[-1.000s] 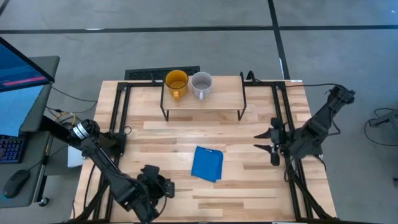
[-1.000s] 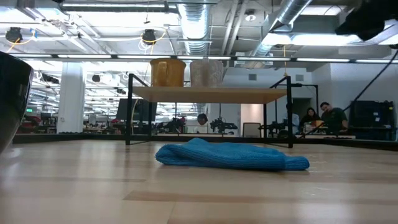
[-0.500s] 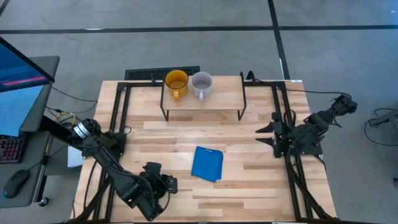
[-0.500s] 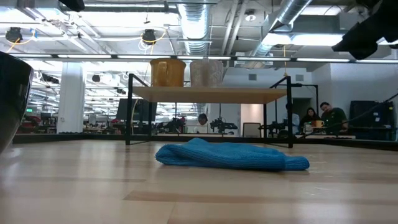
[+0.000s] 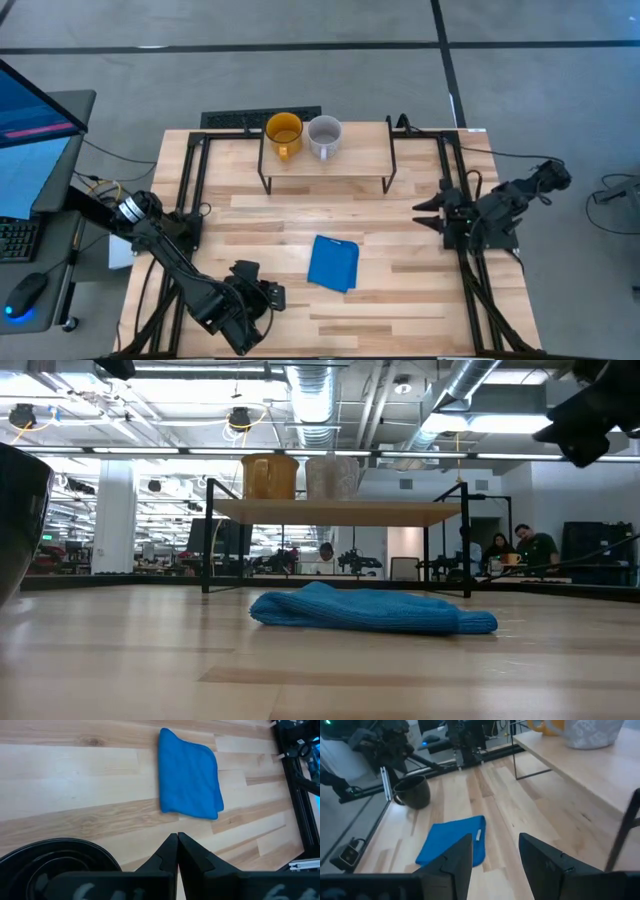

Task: Stack small to large cups/mugs on shelf
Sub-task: Put the black mug on the shelf

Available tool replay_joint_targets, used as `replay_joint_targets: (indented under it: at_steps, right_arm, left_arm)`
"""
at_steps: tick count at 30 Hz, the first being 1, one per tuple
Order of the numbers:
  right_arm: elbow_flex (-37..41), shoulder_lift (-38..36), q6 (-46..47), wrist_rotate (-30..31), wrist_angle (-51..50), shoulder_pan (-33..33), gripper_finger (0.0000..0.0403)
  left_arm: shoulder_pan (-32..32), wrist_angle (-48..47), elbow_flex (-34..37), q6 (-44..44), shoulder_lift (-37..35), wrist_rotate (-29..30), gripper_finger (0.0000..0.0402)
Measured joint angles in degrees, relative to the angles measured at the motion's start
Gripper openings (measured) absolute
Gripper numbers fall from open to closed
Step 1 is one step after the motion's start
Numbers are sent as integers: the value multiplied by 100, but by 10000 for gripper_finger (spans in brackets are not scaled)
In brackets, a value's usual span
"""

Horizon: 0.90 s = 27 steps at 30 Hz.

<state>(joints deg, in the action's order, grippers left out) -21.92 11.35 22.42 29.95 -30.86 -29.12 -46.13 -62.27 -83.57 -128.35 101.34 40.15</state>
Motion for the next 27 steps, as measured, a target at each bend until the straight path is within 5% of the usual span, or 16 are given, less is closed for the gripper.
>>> replay_joint_targets:
  at_steps: [6,11,27]
  right_arm:
    - [545,-23,-4,-113,720,0,182]
    - [906,-21,-277,-1054,1352,2,182]
    - [1299,-256,-330,-953,1553,2,182]
  left_arm:
    - [0,0,0,13,0,20,0]
    - [0,-2,0,15,0,23,0]
    - [0,3,2,66,0,20,0]
